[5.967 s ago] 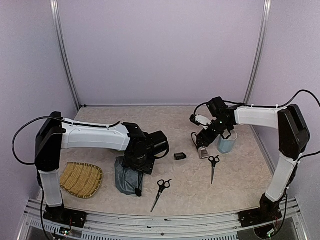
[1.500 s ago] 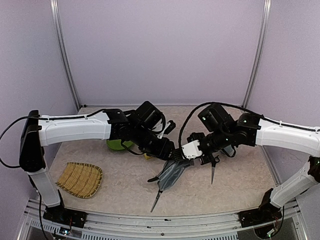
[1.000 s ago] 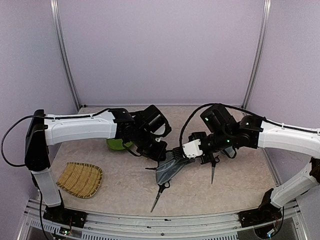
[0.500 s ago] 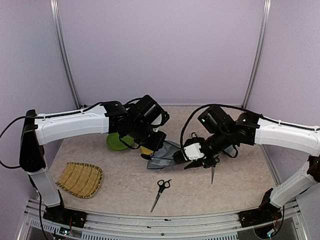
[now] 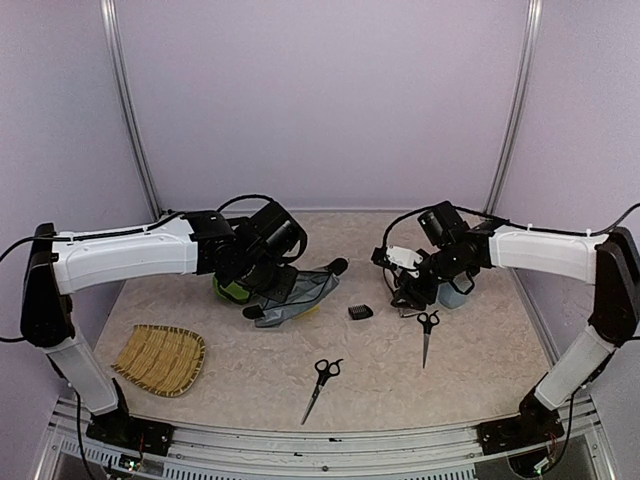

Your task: Sort the hair-cutting tools

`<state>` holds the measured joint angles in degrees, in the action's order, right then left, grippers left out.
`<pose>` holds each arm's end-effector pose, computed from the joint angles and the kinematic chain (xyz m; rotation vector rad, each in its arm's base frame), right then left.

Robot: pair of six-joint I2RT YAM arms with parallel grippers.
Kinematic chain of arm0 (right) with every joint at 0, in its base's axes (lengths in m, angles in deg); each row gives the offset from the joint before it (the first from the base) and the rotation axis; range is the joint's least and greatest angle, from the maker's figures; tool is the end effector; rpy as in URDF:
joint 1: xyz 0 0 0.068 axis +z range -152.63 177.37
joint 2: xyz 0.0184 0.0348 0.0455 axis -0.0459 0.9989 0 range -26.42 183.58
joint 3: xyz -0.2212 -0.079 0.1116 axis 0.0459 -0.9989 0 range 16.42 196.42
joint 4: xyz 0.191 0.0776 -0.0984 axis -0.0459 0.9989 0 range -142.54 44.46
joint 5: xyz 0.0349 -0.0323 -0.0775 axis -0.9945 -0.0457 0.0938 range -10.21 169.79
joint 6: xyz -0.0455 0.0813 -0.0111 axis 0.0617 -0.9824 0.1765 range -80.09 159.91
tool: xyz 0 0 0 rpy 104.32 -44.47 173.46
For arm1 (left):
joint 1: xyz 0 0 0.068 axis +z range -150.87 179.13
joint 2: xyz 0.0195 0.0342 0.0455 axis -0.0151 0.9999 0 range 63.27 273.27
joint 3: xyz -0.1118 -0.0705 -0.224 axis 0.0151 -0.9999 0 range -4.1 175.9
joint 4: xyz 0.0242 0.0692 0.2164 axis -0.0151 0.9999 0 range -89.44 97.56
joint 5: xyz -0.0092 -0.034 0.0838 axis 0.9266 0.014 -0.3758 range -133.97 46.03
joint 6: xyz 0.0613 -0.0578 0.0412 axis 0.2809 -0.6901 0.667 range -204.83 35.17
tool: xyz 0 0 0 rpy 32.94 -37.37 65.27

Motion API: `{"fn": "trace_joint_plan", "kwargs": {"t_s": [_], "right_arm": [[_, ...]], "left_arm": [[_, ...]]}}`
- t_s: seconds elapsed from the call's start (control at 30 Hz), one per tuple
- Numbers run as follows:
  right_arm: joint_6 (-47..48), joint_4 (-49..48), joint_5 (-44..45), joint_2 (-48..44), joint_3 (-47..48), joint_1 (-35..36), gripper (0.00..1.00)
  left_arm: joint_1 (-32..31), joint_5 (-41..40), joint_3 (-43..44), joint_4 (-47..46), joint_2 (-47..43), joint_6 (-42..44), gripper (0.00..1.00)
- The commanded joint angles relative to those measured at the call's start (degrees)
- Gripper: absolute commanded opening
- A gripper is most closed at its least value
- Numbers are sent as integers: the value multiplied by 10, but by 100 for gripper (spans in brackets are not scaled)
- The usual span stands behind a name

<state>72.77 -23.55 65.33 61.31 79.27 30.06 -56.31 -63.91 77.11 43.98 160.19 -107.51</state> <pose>0.2555 0.1892 0.2044 -1.4368 2.0409 0.3150 0.2206 -0.2693 0.2317 0.5909 2.4416 -0.0939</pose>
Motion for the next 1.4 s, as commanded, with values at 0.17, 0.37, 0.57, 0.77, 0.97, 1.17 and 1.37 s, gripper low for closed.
{"fn": "trace_joint_plan", "kwargs": {"t_s": [0.17, 0.37, 0.57, 0.77, 0.97, 1.17, 1.37], "right_arm": [[-155, -18, 138, 88, 36, -12, 82], [-180, -3, 147, 141, 71, -25, 78], [-197, 19, 114, 193, 96, -40, 70], [-197, 53, 103, 220, 105, -45, 68], [-193, 66, 91, 221, 99, -47, 51], [-177, 64, 86, 193, 95, -47, 28], [-73, 88, 46, 85, 102, -33, 13]], "left_arm": [[-3, -20, -21, -10, -25, -13, 0], [-9, -26, -33, -20, -36, -17, 0], [-10, -32, -50, -31, -49, -18, 0], [-11, -31, -55, -37, -52, -17, 0], [-12, -34, -57, -41, -48, -16, 0], [-12, -31, -60, -41, -42, -5, 0], [-9, -35, -59, -41, -32, 12, 0]]}}
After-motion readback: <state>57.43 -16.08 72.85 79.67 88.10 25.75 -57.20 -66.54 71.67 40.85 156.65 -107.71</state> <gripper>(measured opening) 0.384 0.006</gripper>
